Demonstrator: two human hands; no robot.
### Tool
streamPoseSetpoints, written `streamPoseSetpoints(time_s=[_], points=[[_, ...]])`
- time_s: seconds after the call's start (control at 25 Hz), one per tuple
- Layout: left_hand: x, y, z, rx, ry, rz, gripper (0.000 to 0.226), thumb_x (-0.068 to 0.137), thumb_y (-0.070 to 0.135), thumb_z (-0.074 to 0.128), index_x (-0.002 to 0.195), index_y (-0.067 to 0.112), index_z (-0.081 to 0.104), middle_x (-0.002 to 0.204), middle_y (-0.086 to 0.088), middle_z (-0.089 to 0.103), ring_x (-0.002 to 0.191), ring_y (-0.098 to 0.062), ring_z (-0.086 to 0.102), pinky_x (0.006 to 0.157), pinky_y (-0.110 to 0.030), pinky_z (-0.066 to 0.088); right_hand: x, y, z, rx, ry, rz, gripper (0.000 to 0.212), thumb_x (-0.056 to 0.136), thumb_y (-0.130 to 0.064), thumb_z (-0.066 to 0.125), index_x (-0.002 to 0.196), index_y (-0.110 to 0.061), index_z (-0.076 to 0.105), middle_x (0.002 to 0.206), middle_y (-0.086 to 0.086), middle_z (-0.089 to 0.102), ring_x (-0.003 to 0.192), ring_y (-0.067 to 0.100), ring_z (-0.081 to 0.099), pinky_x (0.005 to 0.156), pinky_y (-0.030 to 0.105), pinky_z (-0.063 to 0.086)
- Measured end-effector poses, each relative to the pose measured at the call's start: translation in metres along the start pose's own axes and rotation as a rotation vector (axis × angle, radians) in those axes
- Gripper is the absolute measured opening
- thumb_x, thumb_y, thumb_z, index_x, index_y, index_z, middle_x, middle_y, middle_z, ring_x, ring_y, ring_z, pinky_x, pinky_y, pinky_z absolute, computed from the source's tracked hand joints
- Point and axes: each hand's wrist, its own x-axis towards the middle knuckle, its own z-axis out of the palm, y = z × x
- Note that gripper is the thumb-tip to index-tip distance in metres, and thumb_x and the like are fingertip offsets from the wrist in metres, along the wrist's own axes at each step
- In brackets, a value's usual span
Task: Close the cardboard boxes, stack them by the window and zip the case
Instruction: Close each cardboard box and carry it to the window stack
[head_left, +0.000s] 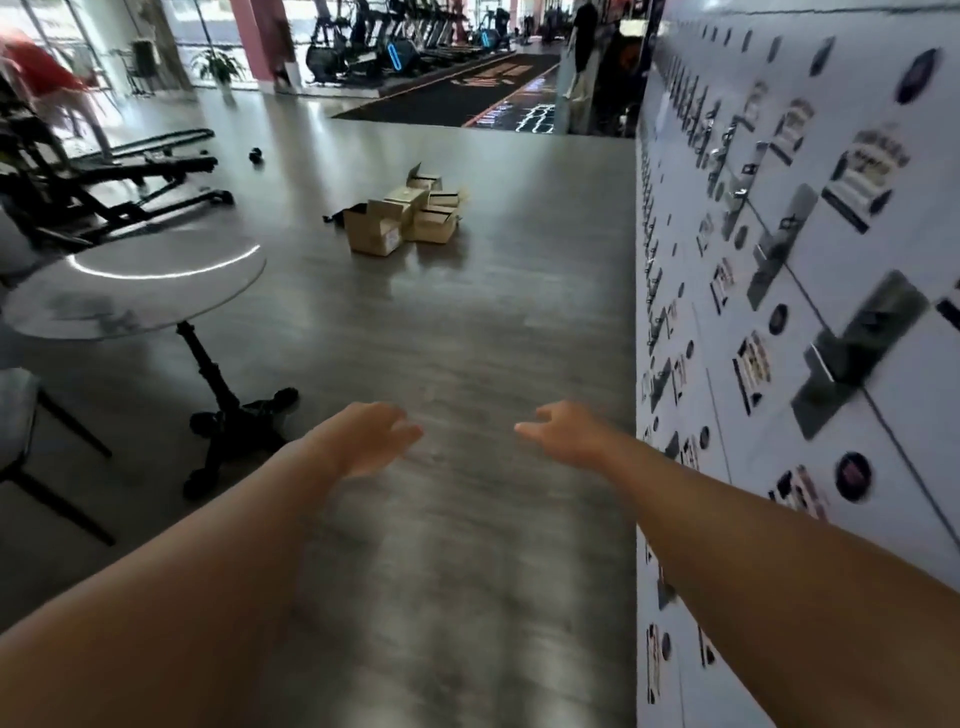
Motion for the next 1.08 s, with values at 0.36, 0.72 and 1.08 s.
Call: streamPoseSetpoints(time_s=[0.36, 0.72, 1.08], points=[[0.218, -0.043, -0.06, -0.026, -0.007, -0.002, 0.042, 0.093, 0.059, 0.047, 0.096, 0.021, 0.065, 0.097, -0.002, 0.064, 0.096, -0.025, 0.061, 0.078, -0.032, 0.044, 0.221, -0.046, -0.054, -0.047, 0.007, -0.057, 0.076, 0.09, -0.063, 0.057, 0.148, -0.014, 0.049, 0.153, 0.007, 0.047, 0.139, 0.027, 0.046, 0.112, 0.035, 0.036], [0.454, -0.075, -0.137, -0.039, 0.001, 0.097, 0.037, 0.092, 0.055, 0.051, 0.09, 0.021, 0.066, 0.089, -0.001, 0.067, 0.09, -0.023, 0.061, 0.078, -0.031, 0.044, 0.429, -0.078, -0.133, -0.004, 0.083, 0.014, 0.074, 0.09, -0.06, 0.06, 0.147, -0.013, 0.051, 0.152, 0.009, 0.048, 0.139, 0.027, 0.046, 0.114, 0.036, 0.036], [0.708, -0.057, -0.196, -0.017, -0.03, 0.054, 0.043, 0.093, 0.059, 0.047, 0.078, 0.022, 0.063, 0.081, 0.003, 0.064, 0.084, -0.02, 0.061, 0.075, -0.033, 0.044, 0.674, -0.07, -0.244, -0.046, 0.068, -0.036, 0.075, 0.091, -0.063, 0.056, 0.148, -0.013, 0.049, 0.154, 0.008, 0.047, 0.14, 0.026, 0.046, 0.113, 0.035, 0.036]])
